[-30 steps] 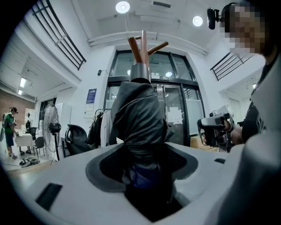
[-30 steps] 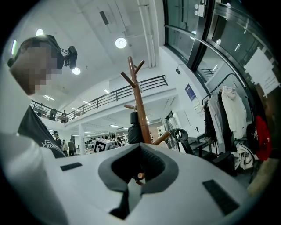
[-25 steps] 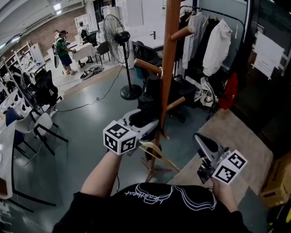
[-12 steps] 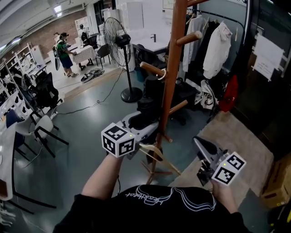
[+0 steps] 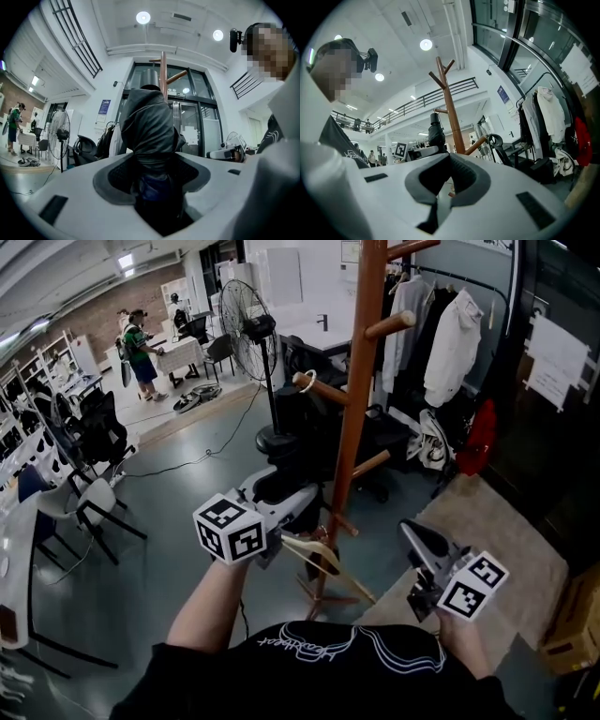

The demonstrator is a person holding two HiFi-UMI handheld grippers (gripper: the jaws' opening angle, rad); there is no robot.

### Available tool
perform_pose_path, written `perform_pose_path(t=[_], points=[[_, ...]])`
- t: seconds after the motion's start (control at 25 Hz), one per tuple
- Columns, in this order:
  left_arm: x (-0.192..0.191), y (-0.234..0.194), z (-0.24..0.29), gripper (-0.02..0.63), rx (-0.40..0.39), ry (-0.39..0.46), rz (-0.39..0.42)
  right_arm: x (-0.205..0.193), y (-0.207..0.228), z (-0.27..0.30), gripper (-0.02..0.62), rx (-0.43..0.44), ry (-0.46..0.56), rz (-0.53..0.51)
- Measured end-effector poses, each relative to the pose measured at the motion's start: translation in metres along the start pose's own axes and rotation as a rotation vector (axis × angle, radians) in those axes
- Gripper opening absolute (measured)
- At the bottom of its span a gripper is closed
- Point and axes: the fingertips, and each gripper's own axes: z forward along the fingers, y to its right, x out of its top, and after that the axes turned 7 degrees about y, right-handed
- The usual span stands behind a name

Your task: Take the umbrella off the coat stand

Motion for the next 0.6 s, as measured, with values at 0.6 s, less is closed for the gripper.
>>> perform_pose_path(t=[0.6], points=[[0.020,0.035,-0.052,0.238,0.060,0.080,0.013,-0.017,-0.021,0.005,0.002,0.112,-0.037,-0.007]])
